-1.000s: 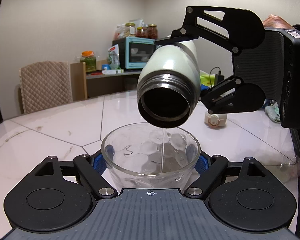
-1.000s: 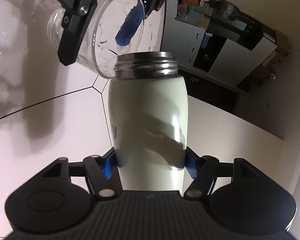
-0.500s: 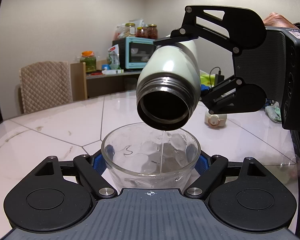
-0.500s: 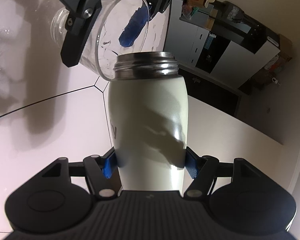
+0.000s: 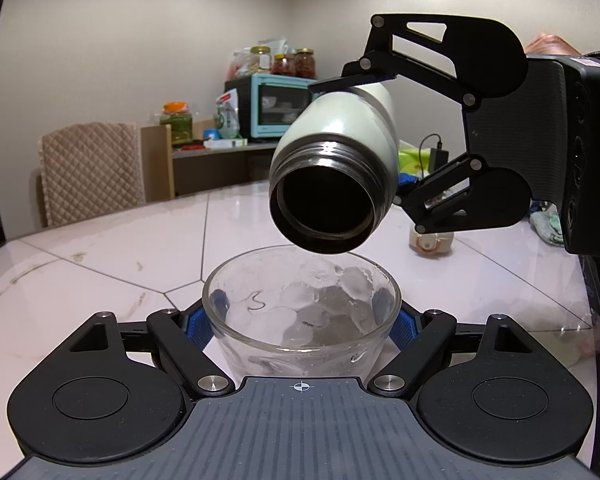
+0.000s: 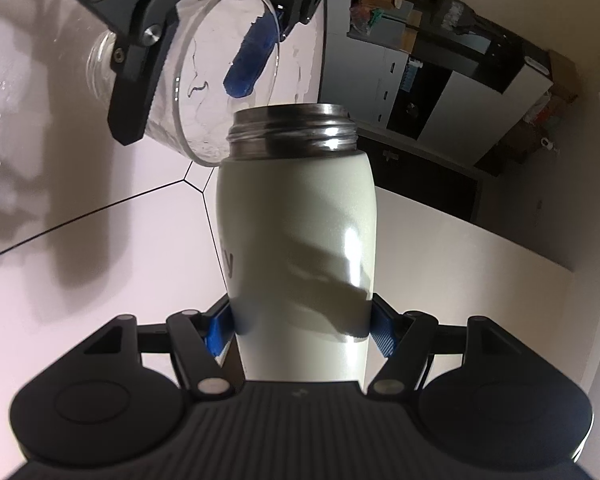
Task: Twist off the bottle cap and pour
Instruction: 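Tilt the bottle mouth back up above the glass with the right gripper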
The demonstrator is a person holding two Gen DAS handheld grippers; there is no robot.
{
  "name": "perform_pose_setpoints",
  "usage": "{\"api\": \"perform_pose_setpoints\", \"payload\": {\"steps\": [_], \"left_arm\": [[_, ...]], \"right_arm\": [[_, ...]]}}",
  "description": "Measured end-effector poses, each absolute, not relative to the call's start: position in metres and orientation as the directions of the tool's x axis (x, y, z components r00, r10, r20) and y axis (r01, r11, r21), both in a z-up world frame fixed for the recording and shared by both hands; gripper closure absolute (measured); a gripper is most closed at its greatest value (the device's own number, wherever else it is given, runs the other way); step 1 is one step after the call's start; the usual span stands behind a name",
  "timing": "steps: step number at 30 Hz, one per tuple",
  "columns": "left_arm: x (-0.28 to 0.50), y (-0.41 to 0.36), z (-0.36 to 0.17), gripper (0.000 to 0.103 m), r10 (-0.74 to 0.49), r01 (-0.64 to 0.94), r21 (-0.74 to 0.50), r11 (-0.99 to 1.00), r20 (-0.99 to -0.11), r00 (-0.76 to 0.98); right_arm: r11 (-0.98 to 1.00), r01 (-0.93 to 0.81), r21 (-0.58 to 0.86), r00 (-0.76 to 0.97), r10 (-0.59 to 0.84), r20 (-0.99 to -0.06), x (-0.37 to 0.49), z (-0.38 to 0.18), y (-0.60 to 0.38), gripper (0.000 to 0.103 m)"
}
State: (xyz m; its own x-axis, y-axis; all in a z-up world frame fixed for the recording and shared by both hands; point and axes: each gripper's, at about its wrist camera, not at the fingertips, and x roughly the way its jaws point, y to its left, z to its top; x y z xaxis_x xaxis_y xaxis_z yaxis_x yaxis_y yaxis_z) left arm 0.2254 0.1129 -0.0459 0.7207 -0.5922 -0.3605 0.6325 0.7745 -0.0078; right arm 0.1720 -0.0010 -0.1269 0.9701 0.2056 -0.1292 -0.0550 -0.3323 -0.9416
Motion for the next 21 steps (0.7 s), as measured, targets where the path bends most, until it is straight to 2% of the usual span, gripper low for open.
{"api": "perform_pose_setpoints", "payload": {"steps": [21], "left_arm": [[0.2267,0.1116,-0.0449,0.016,-0.589,0.630,-0.007,0.777,-0.362,0.723]], "right_arm": [[-0.229,-0.107,-0.968,0.966,0.207,-0.155,0.1651,-0.1184,-0.0051,0.033]]}}
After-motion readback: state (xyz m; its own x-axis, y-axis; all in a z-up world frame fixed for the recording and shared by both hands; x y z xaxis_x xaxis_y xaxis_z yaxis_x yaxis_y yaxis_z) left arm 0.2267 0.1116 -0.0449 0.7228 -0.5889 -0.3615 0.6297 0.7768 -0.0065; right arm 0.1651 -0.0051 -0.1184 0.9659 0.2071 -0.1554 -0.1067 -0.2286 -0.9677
